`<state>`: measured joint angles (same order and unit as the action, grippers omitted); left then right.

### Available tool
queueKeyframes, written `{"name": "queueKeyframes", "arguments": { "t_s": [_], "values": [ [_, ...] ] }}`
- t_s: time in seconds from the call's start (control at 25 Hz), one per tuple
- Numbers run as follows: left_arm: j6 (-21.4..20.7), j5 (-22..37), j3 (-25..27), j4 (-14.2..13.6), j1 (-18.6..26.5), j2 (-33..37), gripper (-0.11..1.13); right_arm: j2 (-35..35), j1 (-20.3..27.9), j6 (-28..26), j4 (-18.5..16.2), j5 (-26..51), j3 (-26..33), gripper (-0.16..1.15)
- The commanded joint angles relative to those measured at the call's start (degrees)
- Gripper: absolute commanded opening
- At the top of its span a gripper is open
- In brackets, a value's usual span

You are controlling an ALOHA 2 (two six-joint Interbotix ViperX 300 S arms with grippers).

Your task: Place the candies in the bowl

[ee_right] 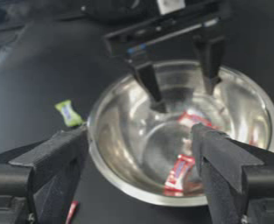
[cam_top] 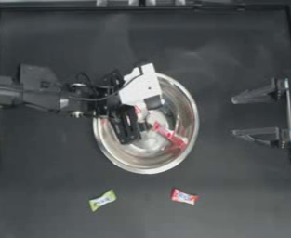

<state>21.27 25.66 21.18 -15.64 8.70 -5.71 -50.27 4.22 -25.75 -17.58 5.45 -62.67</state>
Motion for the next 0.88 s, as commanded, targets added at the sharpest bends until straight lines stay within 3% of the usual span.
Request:
{"name": "queueKeyframes", "arguments": {
  "t_s": [0.04,0.28,0.52,0.88],
  "values": [
    [-0.2,0.0,-0.9,-0.3,0.1,4.7,1.03,0.5,0.0,0.0,0.1,-0.4,0.8,0.98],
    [-1.2,-0.6,2.0,-0.4,0.7,13.3,1.03,0.5,0.0,0.0,-0.2,-0.4,0.7,0.98],
    [-1.4,-5.6,11.3,-0.1,1.4,25.9,1.03,0.5,0.0,0.0,-0.4,-0.4,0.8,0.98],
    [-1.8,-28.7,32.0,-0.4,-0.9,47.5,1.02,0.4,0.0,0.1,-0.1,1.3,1.2,0.98]
  ]
}}
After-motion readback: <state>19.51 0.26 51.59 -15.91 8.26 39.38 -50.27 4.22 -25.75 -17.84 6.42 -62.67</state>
